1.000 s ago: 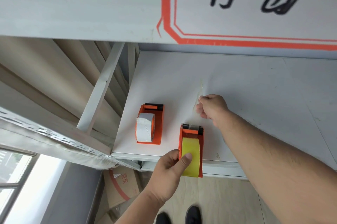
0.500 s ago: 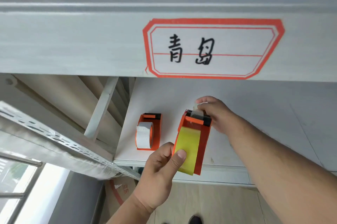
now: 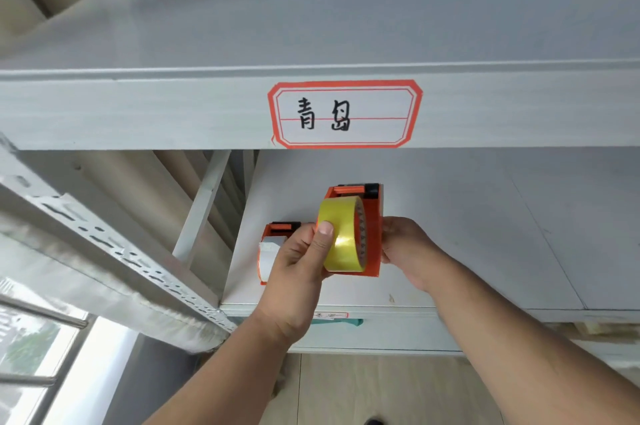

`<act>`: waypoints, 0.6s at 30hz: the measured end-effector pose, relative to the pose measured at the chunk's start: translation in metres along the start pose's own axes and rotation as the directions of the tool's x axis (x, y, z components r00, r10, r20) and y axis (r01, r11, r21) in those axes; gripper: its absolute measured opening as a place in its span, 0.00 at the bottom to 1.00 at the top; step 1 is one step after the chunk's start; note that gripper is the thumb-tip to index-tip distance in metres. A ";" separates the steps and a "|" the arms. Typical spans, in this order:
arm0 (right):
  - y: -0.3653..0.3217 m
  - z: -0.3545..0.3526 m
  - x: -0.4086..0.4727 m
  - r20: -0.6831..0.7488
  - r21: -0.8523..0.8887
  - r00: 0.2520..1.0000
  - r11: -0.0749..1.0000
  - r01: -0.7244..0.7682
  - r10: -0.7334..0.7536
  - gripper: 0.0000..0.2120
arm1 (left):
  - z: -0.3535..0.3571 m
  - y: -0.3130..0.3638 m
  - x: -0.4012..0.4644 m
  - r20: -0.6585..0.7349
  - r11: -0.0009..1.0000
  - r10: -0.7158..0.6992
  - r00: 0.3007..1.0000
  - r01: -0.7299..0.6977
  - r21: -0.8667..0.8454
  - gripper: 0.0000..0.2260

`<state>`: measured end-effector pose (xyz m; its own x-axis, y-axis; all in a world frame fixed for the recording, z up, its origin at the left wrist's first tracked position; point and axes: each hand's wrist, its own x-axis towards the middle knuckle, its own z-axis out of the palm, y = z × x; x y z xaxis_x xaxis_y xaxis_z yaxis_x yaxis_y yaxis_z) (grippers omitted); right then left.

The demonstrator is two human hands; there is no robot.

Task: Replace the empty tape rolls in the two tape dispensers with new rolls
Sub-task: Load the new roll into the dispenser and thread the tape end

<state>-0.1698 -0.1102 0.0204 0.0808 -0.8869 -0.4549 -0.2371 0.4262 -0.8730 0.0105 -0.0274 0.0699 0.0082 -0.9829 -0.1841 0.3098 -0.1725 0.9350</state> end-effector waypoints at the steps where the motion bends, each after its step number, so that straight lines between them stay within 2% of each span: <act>1: 0.000 0.001 -0.002 -0.022 -0.010 1.000 1.000 0.014 -0.014 0.09 | 0.002 0.000 0.000 -0.004 1.000 -0.011 1.000 0.011 0.004 0.21; 3: 0.004 -0.002 -0.004 -0.047 -0.008 0.998 0.999 0.033 -0.033 0.08 | 0.006 0.003 0.000 -0.001 1.000 -0.028 1.000 0.028 0.002 0.19; 6: 0.009 -0.002 -0.009 -0.044 0.078 0.998 0.996 0.049 -0.046 0.09 | 0.011 0.004 0.000 -0.007 1.000 -0.021 1.000 0.021 -0.001 0.26; 9: 0.013 0.000 -0.011 -0.074 0.060 0.995 0.996 0.069 -0.064 0.10 | 0.015 0.003 0.000 -0.012 0.999 -0.022 1.000 0.022 0.035 0.29; 13: 0.014 0.000 -0.006 -0.205 -0.099 0.975 0.993 0.071 -0.090 0.13 | 0.012 0.000 0.003 -0.016 0.996 -0.088 0.996 0.087 -0.019 0.20; 16: 0.013 -0.003 -0.001 -0.242 -0.175 0.963 0.982 0.075 -0.117 0.19 | 0.011 -0.001 0.003 0.043 0.997 -0.071 0.997 0.069 0.035 0.11; 18: 0.013 -0.006 0.003 -0.225 -0.354 0.960 0.932 0.078 -0.165 0.14 | 0.015 0.002 0.000 0.079 0.995 -0.046 0.996 0.039 0.097 0.08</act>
<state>-0.1788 -0.1088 0.0083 -0.1008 -0.9622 -0.2531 -0.5573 0.2653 -0.7868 -0.0036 -0.0283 0.0762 -0.0814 -0.9759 -0.2026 0.2159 -0.2158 0.9523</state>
